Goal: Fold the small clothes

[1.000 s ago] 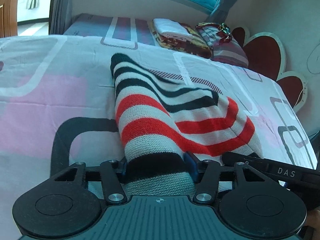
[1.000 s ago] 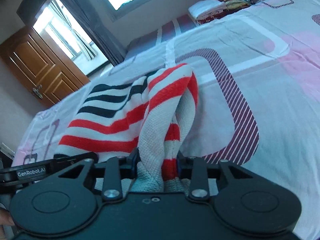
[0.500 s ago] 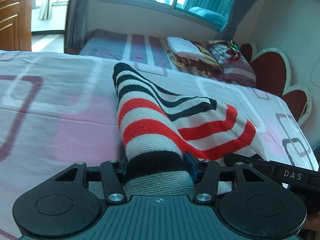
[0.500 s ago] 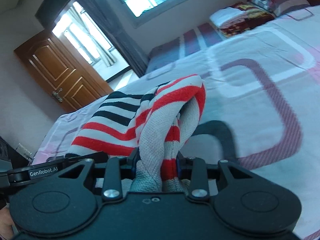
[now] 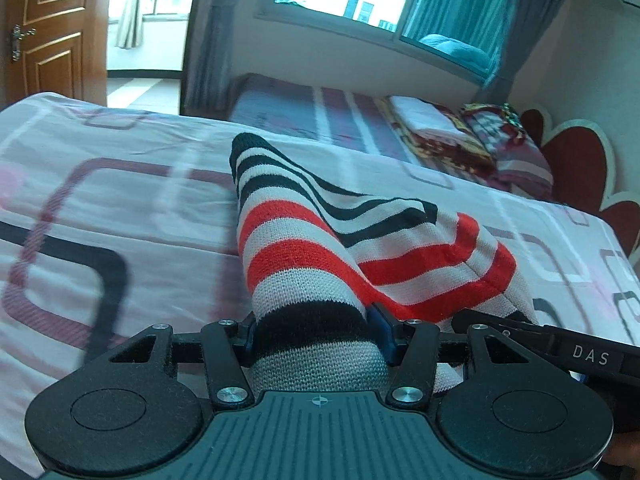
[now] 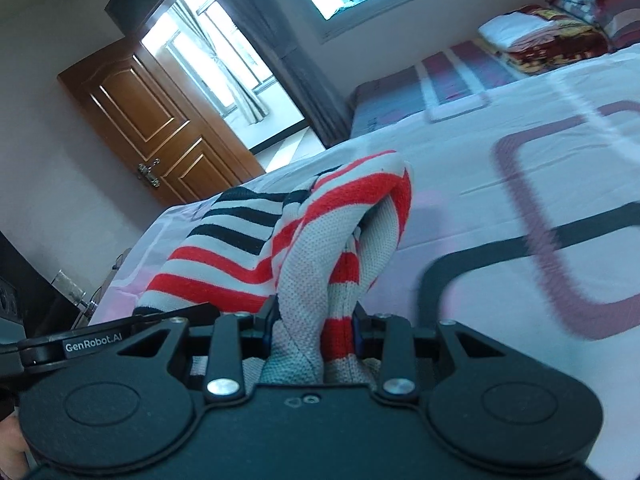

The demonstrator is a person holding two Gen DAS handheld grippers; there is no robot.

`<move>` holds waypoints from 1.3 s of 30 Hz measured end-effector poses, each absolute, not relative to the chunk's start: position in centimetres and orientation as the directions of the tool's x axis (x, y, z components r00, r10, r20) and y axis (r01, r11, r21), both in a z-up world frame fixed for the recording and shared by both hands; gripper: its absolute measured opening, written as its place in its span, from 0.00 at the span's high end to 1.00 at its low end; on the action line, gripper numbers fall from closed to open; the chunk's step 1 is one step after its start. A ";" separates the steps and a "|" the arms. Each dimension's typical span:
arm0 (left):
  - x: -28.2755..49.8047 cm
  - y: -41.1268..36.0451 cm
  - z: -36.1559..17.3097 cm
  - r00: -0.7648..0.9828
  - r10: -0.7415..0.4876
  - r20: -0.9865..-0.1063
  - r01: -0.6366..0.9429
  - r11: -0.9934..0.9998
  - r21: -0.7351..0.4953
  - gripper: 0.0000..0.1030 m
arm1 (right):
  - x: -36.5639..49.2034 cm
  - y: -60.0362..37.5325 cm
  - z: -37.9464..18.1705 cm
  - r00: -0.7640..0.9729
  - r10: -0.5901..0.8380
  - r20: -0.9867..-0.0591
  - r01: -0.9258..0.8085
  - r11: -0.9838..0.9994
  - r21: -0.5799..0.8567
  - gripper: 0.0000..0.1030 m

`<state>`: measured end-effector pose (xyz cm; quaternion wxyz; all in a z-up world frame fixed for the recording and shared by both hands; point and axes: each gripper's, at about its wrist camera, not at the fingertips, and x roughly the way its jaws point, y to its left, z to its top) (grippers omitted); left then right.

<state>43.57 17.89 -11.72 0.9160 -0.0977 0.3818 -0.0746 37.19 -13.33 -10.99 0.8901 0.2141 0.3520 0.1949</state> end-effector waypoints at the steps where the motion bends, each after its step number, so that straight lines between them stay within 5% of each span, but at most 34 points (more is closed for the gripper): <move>1: 44.0 19.1 -12.0 0.700 -0.207 -0.684 0.055 0.970 -0.237 0.48 | 37.7 -12.2 -11.3 0.673 0.503 -0.542 -0.199 0.829 0.522 0.68; 10: 46.6 25.5 -16.0 0.682 -0.183 -0.708 0.010 0.970 -0.241 0.48 | 41.2 -5.1 -13.8 0.652 0.522 -0.550 -0.201 0.818 0.538 0.68; 14: 46.1 26.8 -18.4 0.686 -0.187 -0.703 0.012 0.969 -0.245 0.31 | 41.5 -4.4 -15.8 0.629 0.499 -0.597 -0.164 0.835 0.525 0.66; 18: 45.4 26.6 -17.5 0.693 -0.152 -0.704 -0.003 0.977 -0.215 0.29 | 41.2 -5.4 -16.4 0.626 0.485 -0.611 -0.147 0.843 0.518 0.62; 24: 41.0 25.5 -14.7 0.723 -0.127 -0.679 0.046 0.990 -0.136 0.29 | 38.1 -4.3 -12.4 0.698 0.396 -0.596 -0.200 0.908 0.369 0.63; 30: 39.1 25.3 -17.5 0.671 -0.108 -0.734 0.022 0.992 -0.126 0.29 | 33.6 -1.8 -9.4 0.737 0.399 -0.545 -0.325 0.917 0.231 0.70; 35: 38.3 24.8 -18.0 0.655 -0.092 -0.750 0.026 0.995 -0.100 0.29 | 32.8 -1.5 -13.9 0.702 0.246 -0.668 -0.265 0.961 0.075 0.70; 39: 37.1 24.5 -17.1 0.653 -0.074 -0.754 0.019 0.997 -0.081 0.29 | 32.3 -3.3 -14.0 0.685 0.285 -0.671 -0.171 0.957 0.232 0.69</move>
